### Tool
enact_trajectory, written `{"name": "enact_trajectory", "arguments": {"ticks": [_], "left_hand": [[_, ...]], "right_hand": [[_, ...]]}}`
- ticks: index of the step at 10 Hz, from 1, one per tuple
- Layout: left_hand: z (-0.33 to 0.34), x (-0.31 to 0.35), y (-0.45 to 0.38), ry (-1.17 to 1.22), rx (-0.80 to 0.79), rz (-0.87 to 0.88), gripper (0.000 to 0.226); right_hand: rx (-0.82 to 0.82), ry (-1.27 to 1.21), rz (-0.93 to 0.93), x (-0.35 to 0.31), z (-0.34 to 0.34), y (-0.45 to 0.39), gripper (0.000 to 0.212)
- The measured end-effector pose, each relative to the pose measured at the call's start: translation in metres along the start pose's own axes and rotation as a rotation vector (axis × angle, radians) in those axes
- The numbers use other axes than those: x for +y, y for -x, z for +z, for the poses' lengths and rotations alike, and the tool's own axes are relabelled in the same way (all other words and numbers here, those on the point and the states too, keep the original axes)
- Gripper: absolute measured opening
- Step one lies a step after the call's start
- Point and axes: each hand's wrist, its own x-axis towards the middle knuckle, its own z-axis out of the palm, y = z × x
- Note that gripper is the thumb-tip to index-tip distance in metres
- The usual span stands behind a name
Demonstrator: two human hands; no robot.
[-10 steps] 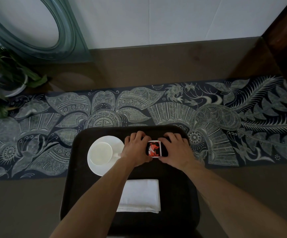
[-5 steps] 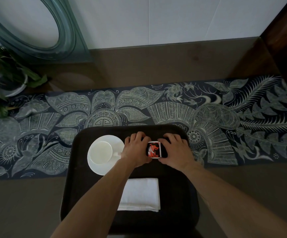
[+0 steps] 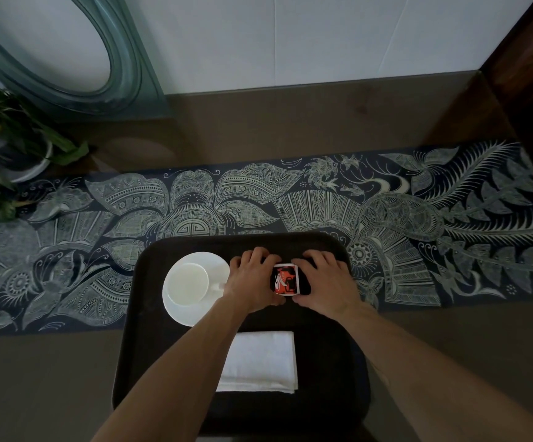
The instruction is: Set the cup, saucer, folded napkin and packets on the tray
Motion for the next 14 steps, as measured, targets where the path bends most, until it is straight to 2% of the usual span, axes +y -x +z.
{"name": "enact_trajectory", "arguments": {"ticks": [4,6,8,9,12,14], "left_hand": [[-0.001,0.0,0.002,-0.028,0.022,0.016,0.077],[-0.004,0.003,0.004,-0.04,-0.003,0.003,0.085],[-0.011,0.012,0.022,-0.057,0.013,-0.041,0.091],[-0.02,0.02,0.037,-0.034,0.052,-0.057,0.079],[-0.042,0.02,0.084,0.026,0.055,-0.11,0.058],[-0.051,-0.007,0.123,0.054,0.179,-0.104,0.048]], "right_hand": [[0.006,0.006,0.008,0.0,0.002,0.0,0.078],[-0.016,-0.005,0.018,-0.001,0.001,0.002,0.082],[0.041,0.045,0.024,-0.007,-0.013,0.015,0.069],[0.039,0.046,0.01,-0.01,-0.026,0.024,0.058],[-0.03,0.073,0.008,-0.028,-0.054,0.059,0.045],[0.05,0.093,0.022,-0.056,-0.064,0.082,0.041]]}}
